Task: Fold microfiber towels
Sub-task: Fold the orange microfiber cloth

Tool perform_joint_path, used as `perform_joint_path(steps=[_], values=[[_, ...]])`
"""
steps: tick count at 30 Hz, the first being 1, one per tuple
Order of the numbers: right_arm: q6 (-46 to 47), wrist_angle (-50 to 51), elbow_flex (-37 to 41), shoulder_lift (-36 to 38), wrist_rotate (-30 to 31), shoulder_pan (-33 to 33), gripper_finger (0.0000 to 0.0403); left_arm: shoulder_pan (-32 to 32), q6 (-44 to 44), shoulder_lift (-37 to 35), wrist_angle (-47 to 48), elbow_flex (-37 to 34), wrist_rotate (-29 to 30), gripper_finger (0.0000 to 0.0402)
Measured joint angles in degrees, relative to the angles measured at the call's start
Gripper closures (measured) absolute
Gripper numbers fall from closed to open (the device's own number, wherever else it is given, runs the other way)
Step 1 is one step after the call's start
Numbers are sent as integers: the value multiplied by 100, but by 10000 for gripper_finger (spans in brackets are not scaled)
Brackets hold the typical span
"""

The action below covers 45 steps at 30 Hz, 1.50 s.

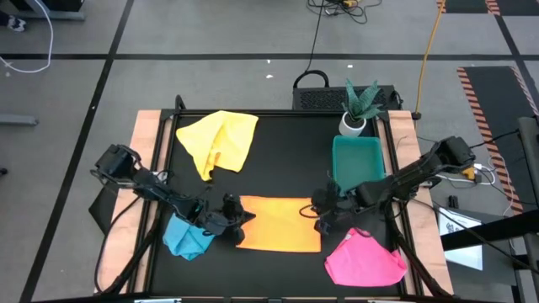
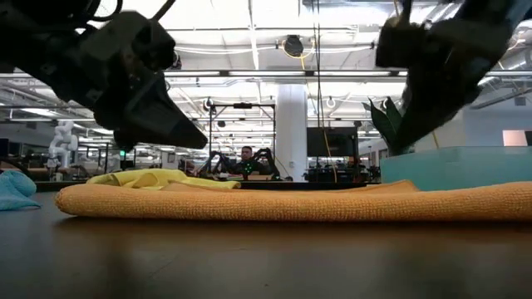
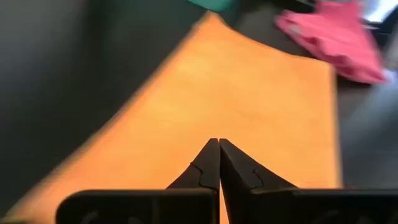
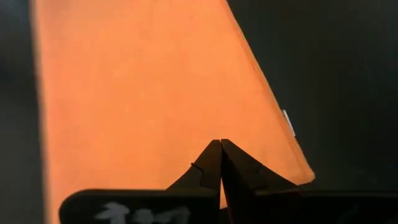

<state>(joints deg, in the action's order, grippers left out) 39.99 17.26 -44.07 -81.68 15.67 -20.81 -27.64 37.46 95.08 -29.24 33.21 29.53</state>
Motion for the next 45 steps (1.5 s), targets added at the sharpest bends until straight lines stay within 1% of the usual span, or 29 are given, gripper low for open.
perform_joint_path(steps=[3, 7, 11, 15, 19, 22, 25, 28, 31, 33, 36, 38, 41, 43, 45], values=[[-146, 20, 0, -304, -180, 252, 403, -139, -102, 171, -393, 7, -335, 394], [-288, 206, -52, -697, -353, 499, 403, -329, 8, 332, -429, 4, -572, 383], [-318, 659, -181, -816, -233, 655, 403, -460, 253, 463, -247, 4, -777, 383], [-313, 1017, -216, -799, -237, 688, 403, -492, 529, 519, 322, 0, -861, 397], [-177, 1273, -276, -757, -247, 521, 403, -459, 613, 397, 723, 4, -790, 391], [-169, 1356, -575, -758, -245, 306, 403, -416, 438, 269, 894, 4, -777, 383], [-172, 1335, -953, -753, -253, 58, 403, -340, 54, -9, 1359, 8, -708, 384], [-360, 1287, -1258, -753, -403, -221, 403, -188, -224, -225, 2227, -1, -521, 396], [-598, 1086, -1311, -821, -551, -476, 403, 14, -353, -381, 2856, 2, -304, 397], [-556, 1054, -1260, -922, -553, -596, 403, 137, -328, -447, 3064, 0, -305, 389], [-464, 1047, -1139, -1152, -524, -698, 403, 199, -283, -448, 2874, 0, -404, 380], [-481, 954, -1093, -1373, -512, -734, 403, 117, -352, -448, 2467, 0, -462, 380], [-576, 758, -1104, -1723, -515, -750, 403, -54, -520, -417, 1757, 0, -520, 390], [-618, 608, -1110, -1888, -527, -756, 403, -171, -660, -419, 1255, 0, -520, 397], [-533, 600, -1110, -1972, -557, -790, 403, -267, -699, -421, 983, 4, -528, 397]])
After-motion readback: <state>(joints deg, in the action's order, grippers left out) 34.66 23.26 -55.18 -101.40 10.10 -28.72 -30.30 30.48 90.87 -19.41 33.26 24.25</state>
